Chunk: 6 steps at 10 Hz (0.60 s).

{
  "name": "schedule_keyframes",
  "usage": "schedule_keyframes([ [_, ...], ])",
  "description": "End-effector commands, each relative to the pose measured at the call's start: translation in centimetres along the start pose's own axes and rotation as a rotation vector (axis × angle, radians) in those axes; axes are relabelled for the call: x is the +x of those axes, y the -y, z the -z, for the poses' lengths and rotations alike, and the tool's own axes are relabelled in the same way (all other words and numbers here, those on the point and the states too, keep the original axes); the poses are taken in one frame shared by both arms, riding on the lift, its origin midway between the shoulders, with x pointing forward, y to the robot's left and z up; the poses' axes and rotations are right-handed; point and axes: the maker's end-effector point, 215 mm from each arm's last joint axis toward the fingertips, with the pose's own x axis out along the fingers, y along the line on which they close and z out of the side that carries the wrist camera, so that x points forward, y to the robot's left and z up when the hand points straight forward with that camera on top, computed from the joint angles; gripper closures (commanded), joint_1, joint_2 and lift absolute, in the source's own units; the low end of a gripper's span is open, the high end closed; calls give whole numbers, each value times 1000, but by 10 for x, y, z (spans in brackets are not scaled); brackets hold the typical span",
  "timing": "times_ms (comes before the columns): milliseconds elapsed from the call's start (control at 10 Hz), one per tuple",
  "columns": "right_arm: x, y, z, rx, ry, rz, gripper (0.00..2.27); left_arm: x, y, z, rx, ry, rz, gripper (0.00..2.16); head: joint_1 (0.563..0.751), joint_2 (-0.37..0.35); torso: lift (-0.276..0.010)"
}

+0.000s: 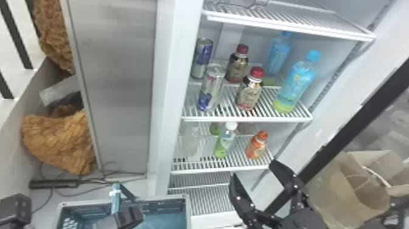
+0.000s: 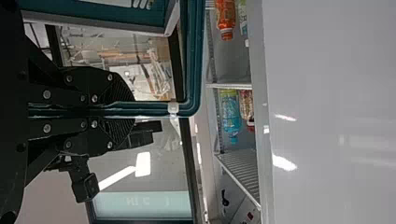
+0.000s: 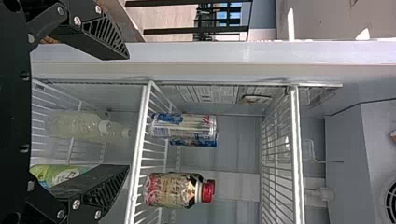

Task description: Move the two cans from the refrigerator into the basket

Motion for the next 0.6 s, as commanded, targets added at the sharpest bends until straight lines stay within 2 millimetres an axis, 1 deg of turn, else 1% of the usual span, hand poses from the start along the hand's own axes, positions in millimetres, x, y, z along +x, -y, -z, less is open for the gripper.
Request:
schedule_keyframes([
  [0,-1,1,0,12,0,7,211,0,0,-1,3,-2,-2,1191,695,-291,-31],
  [500,-4,5,-2,41,3,30,216,-1,0,-4,7,-1,-8,1191,695,-295,-31],
])
